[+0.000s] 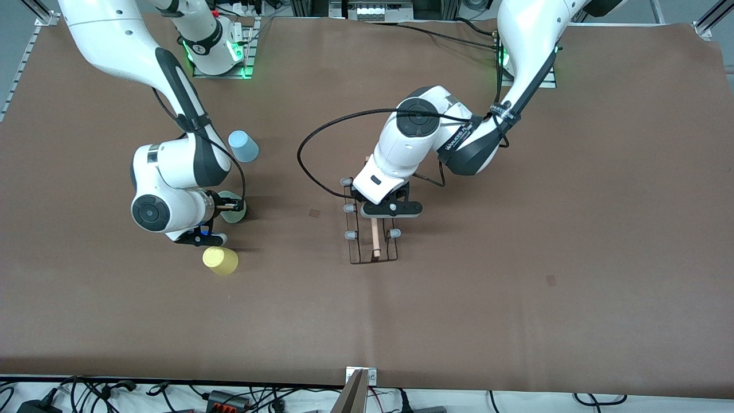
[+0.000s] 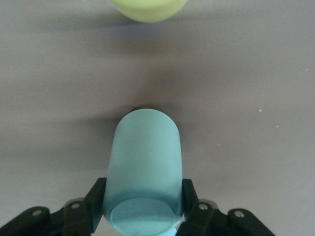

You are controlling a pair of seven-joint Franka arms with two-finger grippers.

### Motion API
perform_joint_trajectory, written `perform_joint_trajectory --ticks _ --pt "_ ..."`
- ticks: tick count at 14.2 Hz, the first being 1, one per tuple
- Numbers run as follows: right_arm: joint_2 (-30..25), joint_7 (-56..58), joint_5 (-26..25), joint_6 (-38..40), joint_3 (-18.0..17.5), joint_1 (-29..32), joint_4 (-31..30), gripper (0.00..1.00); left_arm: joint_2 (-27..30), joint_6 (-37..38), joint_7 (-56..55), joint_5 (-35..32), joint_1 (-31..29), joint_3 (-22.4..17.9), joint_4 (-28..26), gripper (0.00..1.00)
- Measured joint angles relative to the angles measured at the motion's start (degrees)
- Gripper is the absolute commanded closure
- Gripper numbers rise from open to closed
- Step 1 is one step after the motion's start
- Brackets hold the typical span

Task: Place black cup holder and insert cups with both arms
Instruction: 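Set down the holder with the left gripper while the right gripper grasps the teal cup, then withdraw the left gripper while the right gripper carries the teal cup to the holder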

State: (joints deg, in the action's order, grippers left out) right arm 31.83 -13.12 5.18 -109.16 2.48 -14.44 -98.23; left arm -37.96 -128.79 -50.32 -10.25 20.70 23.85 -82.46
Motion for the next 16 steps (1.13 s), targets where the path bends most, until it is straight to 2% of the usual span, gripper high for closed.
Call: perform_joint_trajectory --ticks 2,4,5,7,10,12,16 --pt "-1.1 0.0 0.0 3.8 0.0 0.0 3.4 0.76 -0.9 -0.1 0.0 -1.9 0.0 -0.1 0.1 0.66" --pt "-1.9 0.0 0.0 8.8 0.0 0.0 8.4 0.76 -0.9 -0.2 -0.1 -2.3 0.0 -0.2 1.3 0.62" --pt "-2.2 0.0 0.0 10.5 0.0 0.0 10.6 0.76 -0.8 0.2 -0.2 -2.3 -0.1 -0.3 3.0 0.49" --pt "-2.5 0.0 0.2 12.1 -0.2 -0.1 13.5 0.76 -0.5 4.2 -0.5 -1.8 -1.0 -0.4 7.0 0.00" --pt "-2.5 -0.1 0.4 12.3 -2.0 -0.6 14.0 0.76 1.0 7.4 -0.4 -1.8 -3.6 -0.4 9.7 0.00" --pt "-2.6 -2.3 0.5 12.2 -5.1 -1.3 14.6 0.76 3.4 11.3 -0.4 -1.8 -5.6 -0.6 10.5 0.00" --pt "-3.3 -9.3 0.5 12.2 -11.0 -2.5 17.2 0.76 11.4 22.3 0.1 -1.8 -16.5 -0.6 11.0 0.00"
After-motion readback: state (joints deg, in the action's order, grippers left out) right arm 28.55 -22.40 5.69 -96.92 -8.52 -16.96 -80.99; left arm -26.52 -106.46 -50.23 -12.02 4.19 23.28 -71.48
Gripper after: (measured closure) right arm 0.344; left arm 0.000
